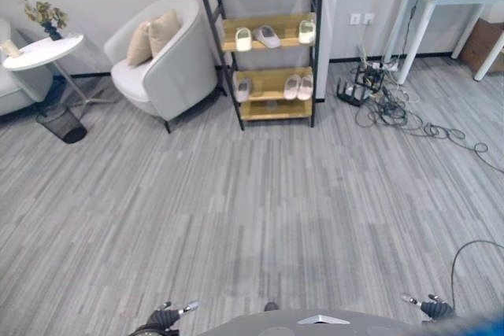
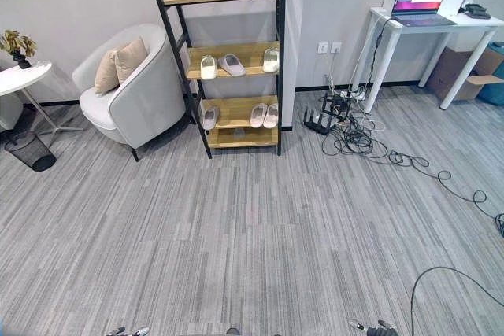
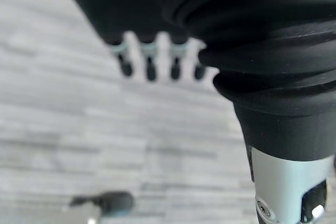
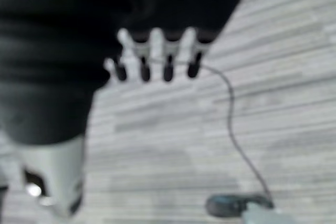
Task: Arrange the slippers neatly on the shoe rack.
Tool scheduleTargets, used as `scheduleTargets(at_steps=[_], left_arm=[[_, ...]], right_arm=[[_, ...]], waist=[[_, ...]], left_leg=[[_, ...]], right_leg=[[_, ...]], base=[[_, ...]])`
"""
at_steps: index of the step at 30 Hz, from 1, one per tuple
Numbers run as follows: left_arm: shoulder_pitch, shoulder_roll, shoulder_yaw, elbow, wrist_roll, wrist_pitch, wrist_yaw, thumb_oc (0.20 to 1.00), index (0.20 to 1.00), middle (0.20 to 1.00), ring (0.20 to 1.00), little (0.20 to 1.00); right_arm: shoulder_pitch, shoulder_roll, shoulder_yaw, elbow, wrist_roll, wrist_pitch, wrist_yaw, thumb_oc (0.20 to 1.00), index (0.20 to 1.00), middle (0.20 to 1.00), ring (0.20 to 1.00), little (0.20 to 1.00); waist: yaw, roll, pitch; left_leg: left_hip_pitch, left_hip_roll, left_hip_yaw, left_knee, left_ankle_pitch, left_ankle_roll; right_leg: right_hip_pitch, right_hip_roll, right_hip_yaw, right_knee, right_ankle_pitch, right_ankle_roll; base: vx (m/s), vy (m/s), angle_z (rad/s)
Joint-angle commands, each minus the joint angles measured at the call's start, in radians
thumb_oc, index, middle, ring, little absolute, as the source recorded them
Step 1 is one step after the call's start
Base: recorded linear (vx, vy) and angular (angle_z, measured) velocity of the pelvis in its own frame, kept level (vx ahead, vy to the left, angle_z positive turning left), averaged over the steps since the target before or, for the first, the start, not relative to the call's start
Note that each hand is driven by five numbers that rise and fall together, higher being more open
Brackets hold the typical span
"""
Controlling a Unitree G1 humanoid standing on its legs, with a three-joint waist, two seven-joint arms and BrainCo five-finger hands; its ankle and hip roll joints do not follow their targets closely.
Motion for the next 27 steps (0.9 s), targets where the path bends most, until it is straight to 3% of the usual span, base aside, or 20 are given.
scheduleTargets(at_steps=[1, 12, 17, 20, 21, 24, 26, 27], left_arm=[[-0.061, 0.011, -0.01, 0.016, 0.033, -0.017, 0.024, 1.0, 1.0, 1.0, 1.0, 1.0], [-0.071, -0.007, -0.094, 0.012, 0.152, -0.008, 0.042, 1.0, 1.0, 1.0, 1.0, 1.0], [-0.098, -0.003, -0.126, 0.001, 0.154, -0.004, 0.027, 1.0, 1.0, 1.0, 1.0, 1.0], [-0.111, 0.001, -0.144, -0.013, 0.162, -0.003, 0.025, 1.0, 1.0, 1.0, 1.0, 1.0], [-0.123, 0.0, -0.174, -0.04, 0.178, -0.003, 0.014, 1.0, 1.0, 1.0, 1.0, 1.0], [-0.147, 0.0, -0.229, -0.088, 0.214, -0.01, 0.026, 1.0, 1.0, 1.0, 1.0, 1.0], [-0.149, 0.004, -0.235, -0.097, 0.216, -0.011, 0.026, 1.0, 1.0, 1.0, 1.0, 1.0], [-0.131, 0.003, -0.237, -0.102, 0.228, -0.014, 0.026, 1.0, 1.0, 1.0, 1.0, 1.0]], right_arm=[[-0.016, 0.035, 0.034, 0.02, 0.066, -0.018, 0.001, 1.0, 1.0, 1.0, 1.0, 1.0], [-0.015, 0.04, 0.097, 0.052, -0.027, -0.002, 0.005, 1.0, 1.0, 1.0, 1.0, 1.0], [-0.037, 0.031, 0.119, 0.047, -0.039, 0.009, 0.028, 1.0, 1.0, 1.0, 1.0, 1.0], [-0.051, 0.025, 0.131, 0.038, -0.046, 0.006, 0.032, 1.0, 1.0, 1.0, 1.0, 1.0], [-0.049, 0.016, 0.142, 0.023, -0.056, 0.004, 0.041, 1.0, 1.0, 1.0, 1.0, 1.0], [-0.06, 0.005, 0.154, 0.01, -0.069, 0.008, 0.03, 1.0, 1.0, 1.0, 1.0, 1.0], [-0.056, 0.003, 0.163, 0.011, -0.074, 0.01, 0.025, 1.0, 1.0, 1.0, 1.0, 1.0], [-0.048, 0.005, 0.18, 0.014, -0.092, 0.013, 0.023, 1.0, 1.0, 1.0, 1.0, 1.0]], waist=[[-0.002, -0.049, -0.004], [0.01, -0.05, 0.002], [0.014, -0.042, 0.06], [0.017, -0.049, 0.091], [0.02, -0.058, 0.125], [0.022, -0.066, 0.185], [0.029, -0.067, 0.191], [0.055, -0.059, 0.179]], left_leg=[[-0.001, 0.041, -0.131, 0.01, -0.071, -0.031], [0.002, 0.044, -0.145, 0.01, -0.071, -0.033], [-0.022, 0.06, -0.166, 0.017, -0.055, -0.038], [-0.093, 0.055, -0.164, 0.135, -0.088, -0.046], [-0.177, 0.035, -0.149, 0.3, -0.11, -0.066], [-0.35, 0.06, -0.097, 0.56, -0.029, -0.089], [-0.395, 0.07, -0.074, 0.551, -0.033, -0.086], [-0.421, 0.088, -0.045, 0.377, -0.033, -0.076]], right_leg=[[-0.004, -0.097, -0.024, 0.018, -0.027, 0.109], [0.004, -0.097, -0.041, 0.018, -0.035, 0.107], [-0.053, -0.086, -0.047, 0.111, -0.07, 0.093], [-0.087, -0.087, -0.043, 0.165, -0.098, 0.082], [-0.089, -0.093, -0.047, 0.196, -0.119, 0.066], [-0.082, -0.098, -0.065, 0.205, -0.144, 0.049], [-0.072, -0.098, -0.073, 0.194, -0.157, 0.051], [-0.03, -0.097, -0.081, 0.157, -0.17, 0.067]], base=[[0.0, 0.0, 0.0], [0.02, -0.02, 0.05], [0.03, -0.068, 0.08], [-0.03, -0.06, 0.13], [0.01, -0.078, 0.04], [0.08, -0.057, 0.31], [0.25, 0.05, 0.23], [0.43, 0.171, 0.21]])
